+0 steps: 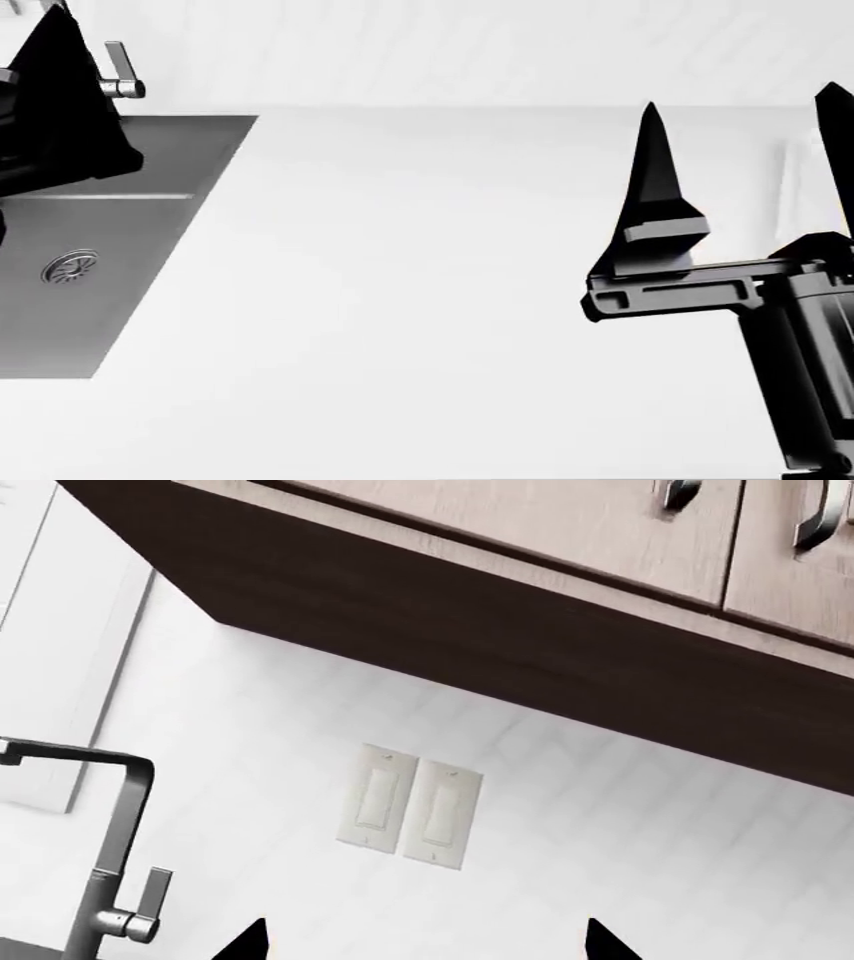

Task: Pick up the bowl with donut and place it on the tray. Pick up the cupcake and place it on the tray.

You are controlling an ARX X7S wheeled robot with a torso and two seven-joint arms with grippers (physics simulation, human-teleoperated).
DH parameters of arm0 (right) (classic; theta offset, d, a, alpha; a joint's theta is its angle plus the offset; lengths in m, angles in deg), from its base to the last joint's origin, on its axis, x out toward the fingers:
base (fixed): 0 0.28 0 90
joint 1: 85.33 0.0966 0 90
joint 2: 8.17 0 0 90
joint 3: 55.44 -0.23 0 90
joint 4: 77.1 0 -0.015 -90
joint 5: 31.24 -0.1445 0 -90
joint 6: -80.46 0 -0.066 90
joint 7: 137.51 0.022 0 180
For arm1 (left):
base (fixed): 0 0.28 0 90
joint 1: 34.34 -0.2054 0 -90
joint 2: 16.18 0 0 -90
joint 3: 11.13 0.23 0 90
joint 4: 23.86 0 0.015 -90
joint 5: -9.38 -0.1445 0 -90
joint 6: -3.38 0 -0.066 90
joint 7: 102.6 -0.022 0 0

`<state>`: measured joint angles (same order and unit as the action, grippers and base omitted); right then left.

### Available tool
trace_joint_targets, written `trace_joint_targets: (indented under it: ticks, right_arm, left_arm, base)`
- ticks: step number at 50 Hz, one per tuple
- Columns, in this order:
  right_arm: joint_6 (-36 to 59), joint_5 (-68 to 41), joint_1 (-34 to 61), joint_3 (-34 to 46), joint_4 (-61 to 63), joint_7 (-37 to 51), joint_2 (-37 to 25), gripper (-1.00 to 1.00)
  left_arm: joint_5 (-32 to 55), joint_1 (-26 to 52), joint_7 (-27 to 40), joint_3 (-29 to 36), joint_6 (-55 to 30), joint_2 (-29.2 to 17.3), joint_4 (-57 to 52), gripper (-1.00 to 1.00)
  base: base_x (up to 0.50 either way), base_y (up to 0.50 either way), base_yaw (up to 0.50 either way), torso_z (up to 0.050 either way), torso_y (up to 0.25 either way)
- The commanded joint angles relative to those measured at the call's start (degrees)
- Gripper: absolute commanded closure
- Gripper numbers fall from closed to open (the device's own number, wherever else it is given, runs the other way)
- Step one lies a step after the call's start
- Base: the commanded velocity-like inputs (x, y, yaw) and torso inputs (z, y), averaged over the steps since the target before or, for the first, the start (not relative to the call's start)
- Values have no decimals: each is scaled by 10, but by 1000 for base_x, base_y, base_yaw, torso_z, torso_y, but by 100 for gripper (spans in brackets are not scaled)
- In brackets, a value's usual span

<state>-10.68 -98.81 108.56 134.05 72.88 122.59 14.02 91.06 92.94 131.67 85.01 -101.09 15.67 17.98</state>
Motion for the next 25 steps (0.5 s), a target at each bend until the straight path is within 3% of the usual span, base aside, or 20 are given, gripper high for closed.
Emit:
trace_joint_targets:
  ticks: [1, 10, 25]
  right_arm:
    - [-109, 26, 233, 292, 0, 45, 24, -100]
    - [-161, 49, 302, 397, 0, 73, 60, -100]
    - [-163, 47, 306, 402, -1, 75, 64, -100]
  left_arm:
    - [1, -3, 0, -3, 2, -1, -3, -100]
    - [2, -6, 1, -7, 3, -3, -4, -100]
    - [1, -4, 1, -8, 2, -2, -2, -100]
  base:
    - [2, 500, 0, 0, 0]
    - [2, 500, 0, 0, 0]
    - [2, 500, 0, 0, 0]
